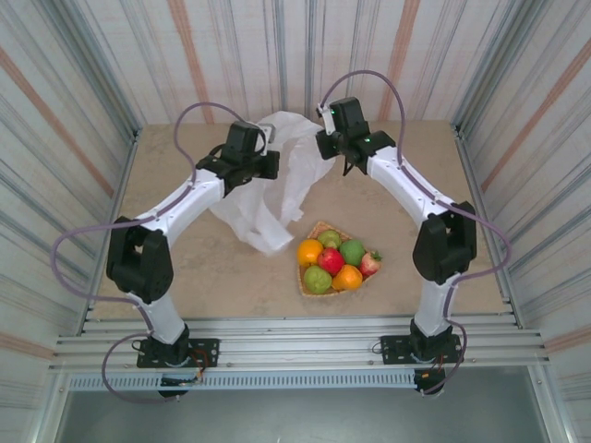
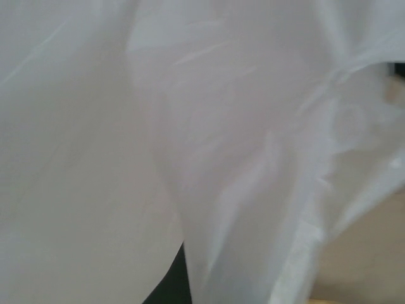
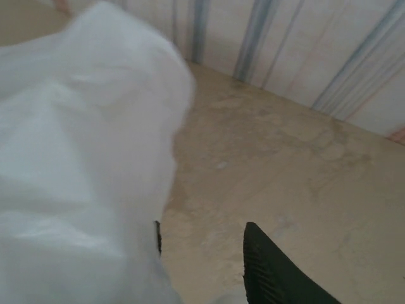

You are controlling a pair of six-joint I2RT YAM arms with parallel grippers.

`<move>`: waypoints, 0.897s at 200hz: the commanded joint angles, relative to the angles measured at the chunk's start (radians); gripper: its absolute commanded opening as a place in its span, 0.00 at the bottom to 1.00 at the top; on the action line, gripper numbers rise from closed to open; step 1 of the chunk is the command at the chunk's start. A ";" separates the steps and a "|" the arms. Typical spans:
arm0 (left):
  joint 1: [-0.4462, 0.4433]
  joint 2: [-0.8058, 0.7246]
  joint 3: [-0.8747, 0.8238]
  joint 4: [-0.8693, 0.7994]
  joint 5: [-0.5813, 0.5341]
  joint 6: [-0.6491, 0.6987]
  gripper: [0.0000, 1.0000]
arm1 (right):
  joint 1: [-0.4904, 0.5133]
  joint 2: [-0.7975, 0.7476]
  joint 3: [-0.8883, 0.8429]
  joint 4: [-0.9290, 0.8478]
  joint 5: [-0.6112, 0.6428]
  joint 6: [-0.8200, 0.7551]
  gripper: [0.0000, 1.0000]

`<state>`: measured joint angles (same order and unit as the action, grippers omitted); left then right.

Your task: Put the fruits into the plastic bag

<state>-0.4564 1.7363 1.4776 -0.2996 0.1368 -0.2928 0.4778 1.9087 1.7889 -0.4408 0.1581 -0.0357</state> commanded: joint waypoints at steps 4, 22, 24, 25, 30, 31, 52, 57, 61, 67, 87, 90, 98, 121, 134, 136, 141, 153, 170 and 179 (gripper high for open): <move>0.023 -0.046 0.040 -0.108 0.120 -0.153 0.00 | 0.049 0.022 0.045 -0.104 0.157 -0.010 0.50; 0.045 -0.031 0.088 -0.191 0.126 -0.147 0.00 | 0.053 -0.008 0.025 -0.106 0.102 0.004 0.57; 0.050 -0.030 0.092 -0.198 0.131 -0.147 0.00 | 0.053 -0.014 0.021 -0.108 0.095 0.006 0.58; 0.051 -0.029 0.093 -0.201 0.134 -0.147 0.00 | 0.053 -0.017 0.019 -0.108 0.091 0.006 0.59; 0.059 -0.028 0.103 -0.216 0.148 -0.145 0.00 | 0.054 -0.033 0.007 -0.107 0.073 0.009 0.60; 0.061 -0.028 0.105 -0.220 0.151 -0.145 0.00 | 0.053 -0.035 0.003 -0.106 0.069 0.009 0.61; 0.082 -0.020 0.153 -0.280 0.182 -0.105 0.00 | 0.053 -0.122 -0.071 -0.090 -0.006 0.020 0.72; 0.084 -0.016 0.166 -0.295 0.191 -0.085 0.00 | 0.053 -0.146 -0.091 -0.084 -0.023 0.024 0.74; 0.085 -0.014 0.177 -0.307 0.198 -0.068 0.00 | 0.052 -0.164 -0.108 -0.081 -0.038 0.027 0.76; 0.086 -0.008 0.195 -0.328 0.205 -0.043 0.00 | 0.050 -0.191 -0.133 -0.077 -0.061 0.033 0.79; 0.090 0.008 0.241 -0.369 0.231 0.041 0.00 | 0.034 -0.283 -0.220 -0.068 -0.146 0.072 0.83; 0.090 0.010 0.244 -0.373 0.235 0.050 0.00 | 0.031 -0.299 -0.233 -0.067 -0.161 0.078 0.84; 0.094 0.014 0.247 -0.372 0.250 0.068 0.00 | 0.026 -0.341 -0.273 -0.067 -0.201 0.088 0.85; 0.111 0.001 0.204 -0.314 0.312 0.047 0.00 | 0.019 -0.470 -0.406 -0.076 -0.276 0.127 0.89; 0.117 -0.011 0.162 -0.267 0.334 0.027 0.00 | 0.016 -0.530 -0.459 -0.111 -0.296 0.167 0.90; 0.119 -0.013 0.157 -0.261 0.336 0.025 0.00 | 0.015 -0.538 -0.465 -0.121 -0.298 0.173 0.90; 0.120 -0.018 0.144 -0.246 0.342 0.021 0.00 | 0.016 -0.557 -0.479 -0.141 -0.301 0.187 0.90; 0.123 -0.026 0.120 -0.224 0.356 0.010 0.00 | 0.022 -0.595 -0.508 -0.198 -0.278 0.218 0.90; 0.129 -0.026 0.089 -0.198 0.383 -0.009 0.00 | 0.034 -0.639 -0.536 -0.267 -0.229 0.262 0.90; 0.136 -0.022 0.079 -0.188 0.404 -0.023 0.00 | 0.037 -0.657 -0.549 -0.290 -0.215 0.284 0.90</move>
<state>-0.3340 1.7359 1.5864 -0.5415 0.4583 -0.2897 0.5037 1.3022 1.2766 -0.6056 -0.0811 0.1501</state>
